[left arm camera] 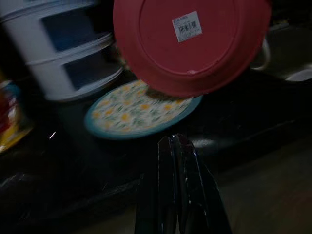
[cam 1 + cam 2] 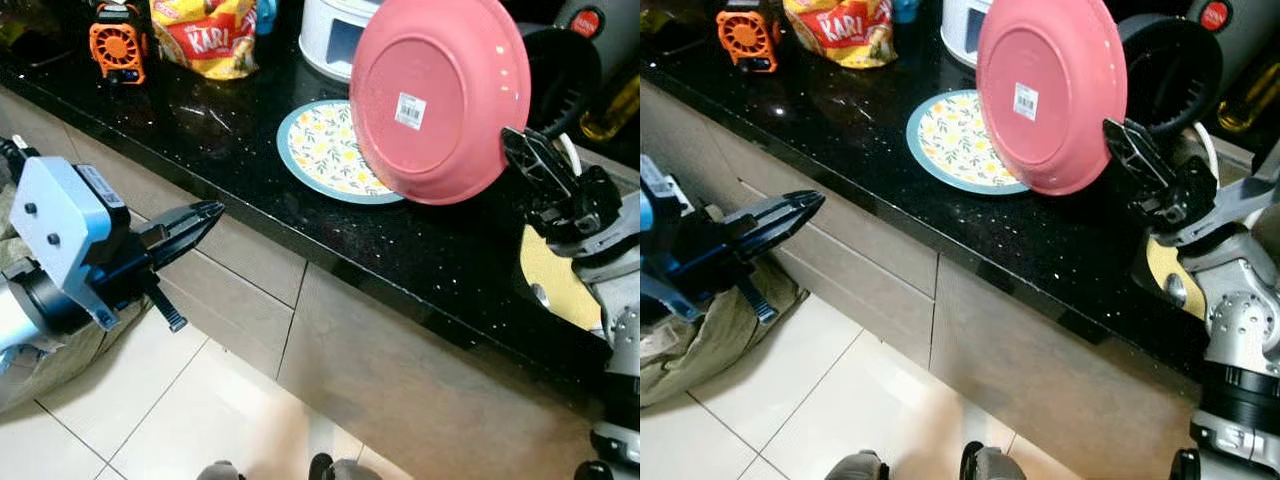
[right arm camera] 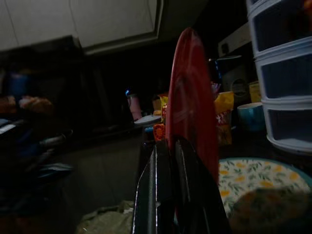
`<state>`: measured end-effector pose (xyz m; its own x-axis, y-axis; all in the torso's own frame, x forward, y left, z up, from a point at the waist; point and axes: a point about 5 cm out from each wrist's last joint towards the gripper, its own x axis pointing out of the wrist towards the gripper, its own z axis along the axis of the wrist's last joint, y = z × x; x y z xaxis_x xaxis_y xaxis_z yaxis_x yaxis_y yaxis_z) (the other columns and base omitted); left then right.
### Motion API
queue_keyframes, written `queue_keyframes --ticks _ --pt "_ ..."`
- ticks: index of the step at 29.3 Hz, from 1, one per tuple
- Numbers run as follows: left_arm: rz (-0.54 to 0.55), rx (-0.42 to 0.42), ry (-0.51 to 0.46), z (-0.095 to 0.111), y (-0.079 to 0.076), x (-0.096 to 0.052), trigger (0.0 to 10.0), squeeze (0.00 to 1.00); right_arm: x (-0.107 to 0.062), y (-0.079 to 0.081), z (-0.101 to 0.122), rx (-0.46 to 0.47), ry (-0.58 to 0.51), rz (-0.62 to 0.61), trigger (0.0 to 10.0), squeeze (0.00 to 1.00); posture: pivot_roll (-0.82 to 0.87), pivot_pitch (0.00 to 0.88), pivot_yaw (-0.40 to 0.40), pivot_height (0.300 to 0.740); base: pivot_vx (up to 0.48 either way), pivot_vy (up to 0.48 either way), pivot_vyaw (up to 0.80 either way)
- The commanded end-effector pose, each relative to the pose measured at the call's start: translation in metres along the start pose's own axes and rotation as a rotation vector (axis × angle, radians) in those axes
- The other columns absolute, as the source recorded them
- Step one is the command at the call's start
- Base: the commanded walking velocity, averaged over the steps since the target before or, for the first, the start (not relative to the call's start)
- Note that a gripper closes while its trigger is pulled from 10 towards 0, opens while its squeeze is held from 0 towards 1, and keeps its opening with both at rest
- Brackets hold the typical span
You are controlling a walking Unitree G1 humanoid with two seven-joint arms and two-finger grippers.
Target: Kitchen organization
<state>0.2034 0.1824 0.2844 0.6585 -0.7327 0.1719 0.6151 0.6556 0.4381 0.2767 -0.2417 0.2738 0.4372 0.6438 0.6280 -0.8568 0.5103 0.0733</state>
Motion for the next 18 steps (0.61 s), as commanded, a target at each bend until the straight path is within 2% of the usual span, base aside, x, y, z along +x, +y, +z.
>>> queue_keyframes --ticks 1,9,13,18 --pt "-0.03 -0.017 -0.03 0.001 -0.005 0.003 10.0 0.0 -0.006 0.005 0.007 0.013 -0.029 0.033 0.0 0.0 0.2 0.137 -0.077 0.74 0.0 0.0 -0.8" --pt "-0.039 -0.019 -0.037 0.002 -0.005 0.004 10.0 0.0 -0.009 0.007 0.01 0.052 -0.069 0.038 0.0 0.0 0.2 0.138 -0.08 0.74 0.0 0.0 -0.8" --pt "-0.041 -0.022 -0.041 0.002 -0.005 0.005 10.0 0.0 -0.012 0.003 0.014 0.034 -0.084 -0.017 0.0 0.0 0.2 0.14 -0.083 0.74 0.0 0.0 -0.8" --pt "-0.046 -0.029 -0.045 0.001 -0.007 0.007 10.0 0.0 -0.008 -0.013 0.022 -0.033 -0.089 -0.138 0.0 0.0 0.19 0.144 -0.083 0.74 0.0 0.0 -0.8"
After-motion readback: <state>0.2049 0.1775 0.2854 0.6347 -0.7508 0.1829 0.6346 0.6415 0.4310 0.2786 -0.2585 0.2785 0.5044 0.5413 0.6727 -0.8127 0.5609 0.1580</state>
